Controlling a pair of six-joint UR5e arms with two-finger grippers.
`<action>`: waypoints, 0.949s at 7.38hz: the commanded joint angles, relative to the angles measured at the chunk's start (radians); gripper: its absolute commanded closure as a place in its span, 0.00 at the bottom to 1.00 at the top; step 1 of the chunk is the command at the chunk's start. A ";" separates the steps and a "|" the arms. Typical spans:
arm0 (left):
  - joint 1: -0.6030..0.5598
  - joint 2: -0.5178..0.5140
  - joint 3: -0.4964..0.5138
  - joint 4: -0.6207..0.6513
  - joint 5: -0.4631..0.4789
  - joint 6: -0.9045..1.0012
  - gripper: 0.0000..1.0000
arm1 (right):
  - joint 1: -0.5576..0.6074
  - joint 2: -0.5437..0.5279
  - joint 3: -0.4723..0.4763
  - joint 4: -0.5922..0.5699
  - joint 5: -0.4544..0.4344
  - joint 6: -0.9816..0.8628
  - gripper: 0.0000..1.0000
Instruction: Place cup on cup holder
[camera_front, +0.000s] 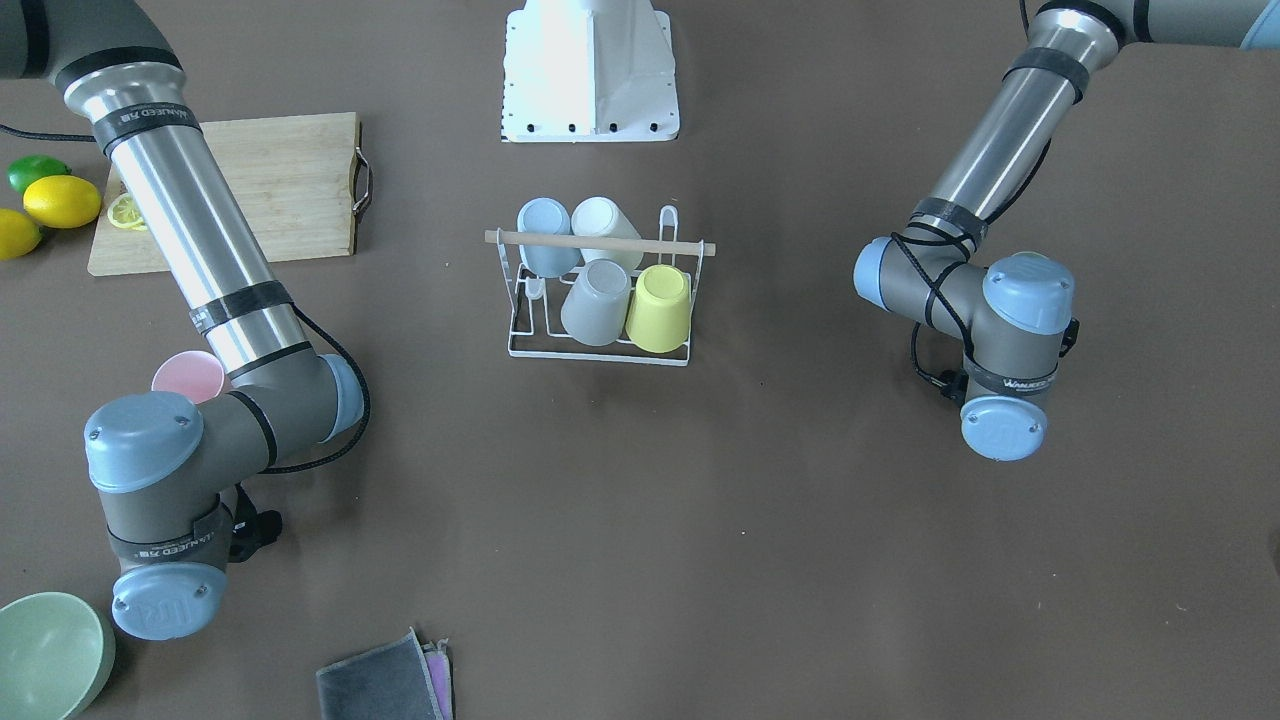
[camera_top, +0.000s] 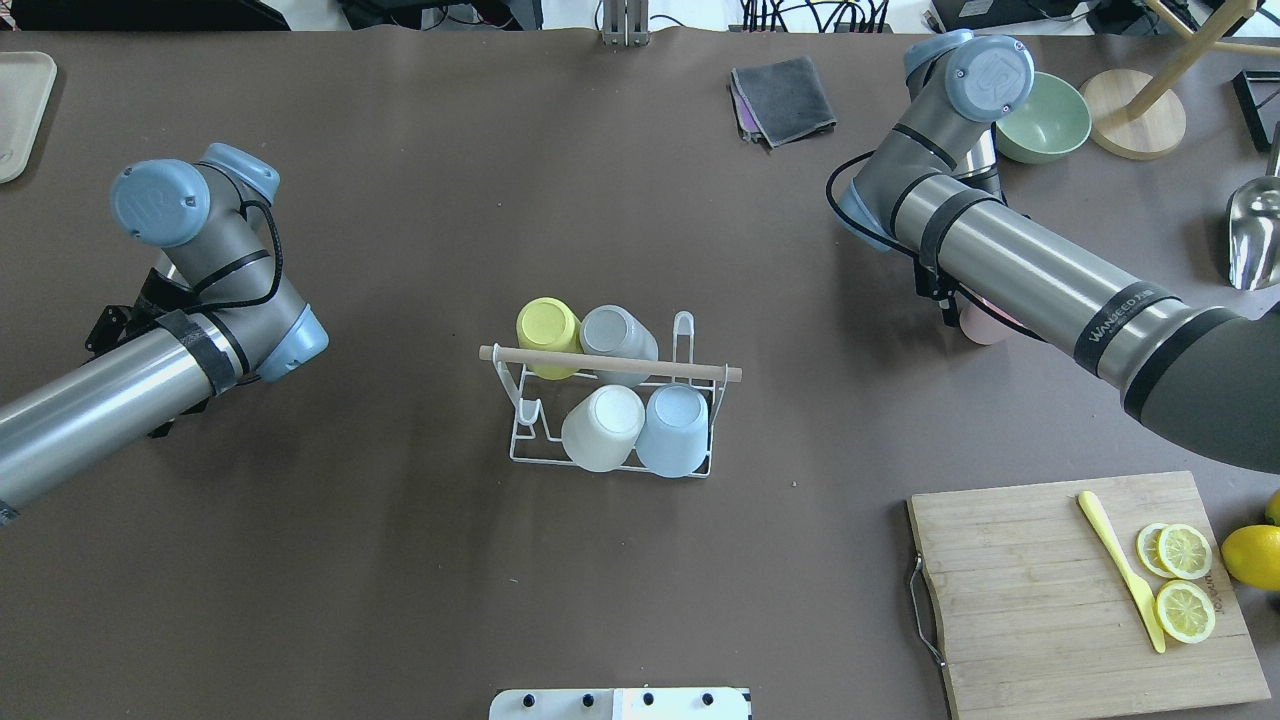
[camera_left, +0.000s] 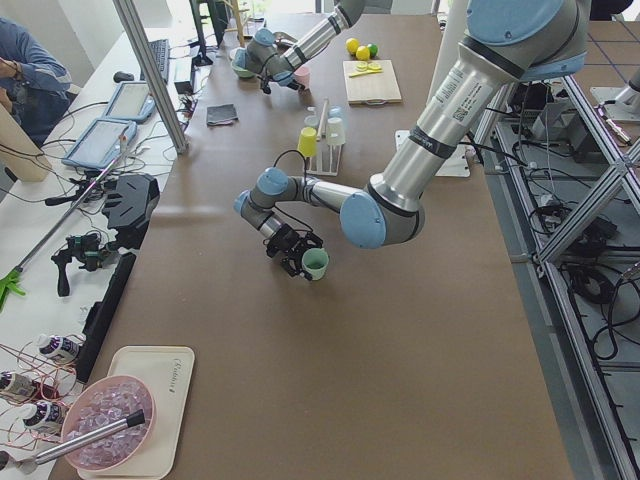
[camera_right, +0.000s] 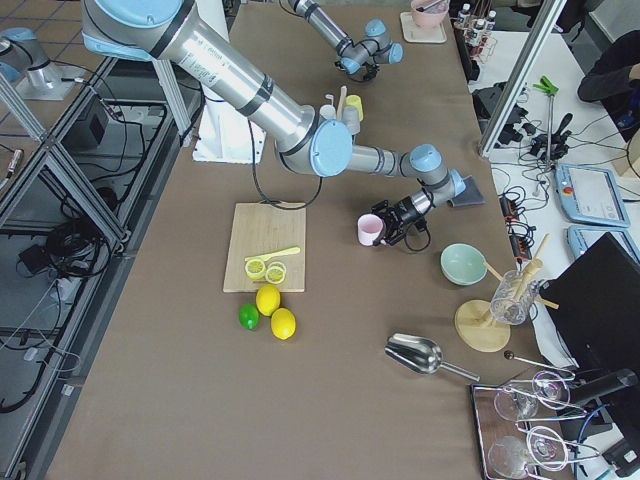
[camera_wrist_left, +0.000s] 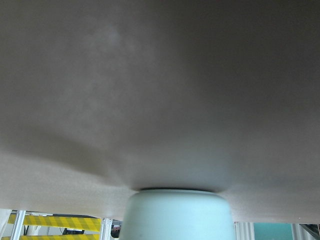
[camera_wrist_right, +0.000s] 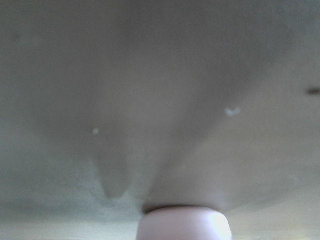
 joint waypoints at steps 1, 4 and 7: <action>0.002 0.000 0.000 0.000 0.001 0.000 0.15 | 0.000 -0.001 0.000 0.001 -0.007 -0.001 0.71; 0.002 -0.003 0.000 0.000 0.020 0.031 0.37 | 0.023 0.036 0.003 -0.023 -0.026 -0.003 1.00; 0.002 -0.003 -0.005 0.003 0.020 0.034 0.44 | 0.087 0.099 0.038 -0.049 -0.021 -0.032 1.00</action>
